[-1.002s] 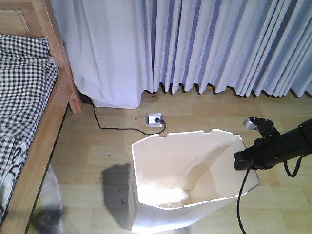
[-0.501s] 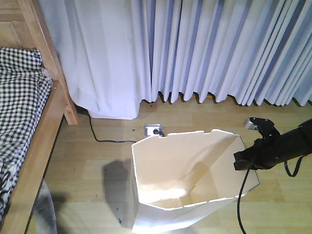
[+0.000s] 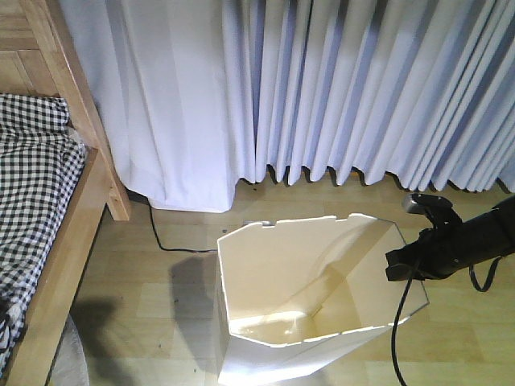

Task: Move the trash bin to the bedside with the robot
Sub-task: 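Drive forward dragging the bin to the floor beside the bed frame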

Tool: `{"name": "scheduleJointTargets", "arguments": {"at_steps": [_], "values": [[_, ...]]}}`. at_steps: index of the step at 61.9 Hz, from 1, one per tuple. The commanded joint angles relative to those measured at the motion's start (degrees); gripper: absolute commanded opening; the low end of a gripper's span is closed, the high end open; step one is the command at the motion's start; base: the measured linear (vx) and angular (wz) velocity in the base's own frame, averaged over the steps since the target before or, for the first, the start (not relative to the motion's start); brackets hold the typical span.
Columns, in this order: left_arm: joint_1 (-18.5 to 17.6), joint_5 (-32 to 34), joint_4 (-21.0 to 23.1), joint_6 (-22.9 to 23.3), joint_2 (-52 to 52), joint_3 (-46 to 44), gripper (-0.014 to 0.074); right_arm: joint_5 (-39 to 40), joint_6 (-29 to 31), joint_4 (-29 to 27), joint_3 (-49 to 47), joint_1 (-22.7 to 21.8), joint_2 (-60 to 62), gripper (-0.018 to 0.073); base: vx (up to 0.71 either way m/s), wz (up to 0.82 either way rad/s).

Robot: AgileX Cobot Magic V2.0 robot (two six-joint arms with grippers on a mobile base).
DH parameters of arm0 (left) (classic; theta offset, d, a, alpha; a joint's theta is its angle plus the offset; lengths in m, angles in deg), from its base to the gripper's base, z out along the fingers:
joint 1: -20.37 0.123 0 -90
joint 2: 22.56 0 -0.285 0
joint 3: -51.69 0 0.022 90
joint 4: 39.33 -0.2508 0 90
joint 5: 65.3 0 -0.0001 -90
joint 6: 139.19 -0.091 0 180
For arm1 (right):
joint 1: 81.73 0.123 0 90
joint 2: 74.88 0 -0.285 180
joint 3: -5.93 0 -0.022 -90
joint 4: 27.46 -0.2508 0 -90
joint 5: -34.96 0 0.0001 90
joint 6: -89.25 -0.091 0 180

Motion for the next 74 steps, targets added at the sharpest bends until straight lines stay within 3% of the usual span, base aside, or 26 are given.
{"name": "scheduleJointTargets", "arguments": {"at_steps": [1,74], "values": [[-0.34,4.23,0.24,0.46,-0.54,1.60,-0.0006,-10.58,-0.55,-4.52,-0.84,-0.20,3.99,-0.0006,0.14,0.07],[-0.34,4.23,0.24,0.46,-0.54,1.60,-0.0006,-10.28,-0.41,-4.50,-0.84,-0.20,3.99,-0.0006,0.06,0.00]]}}
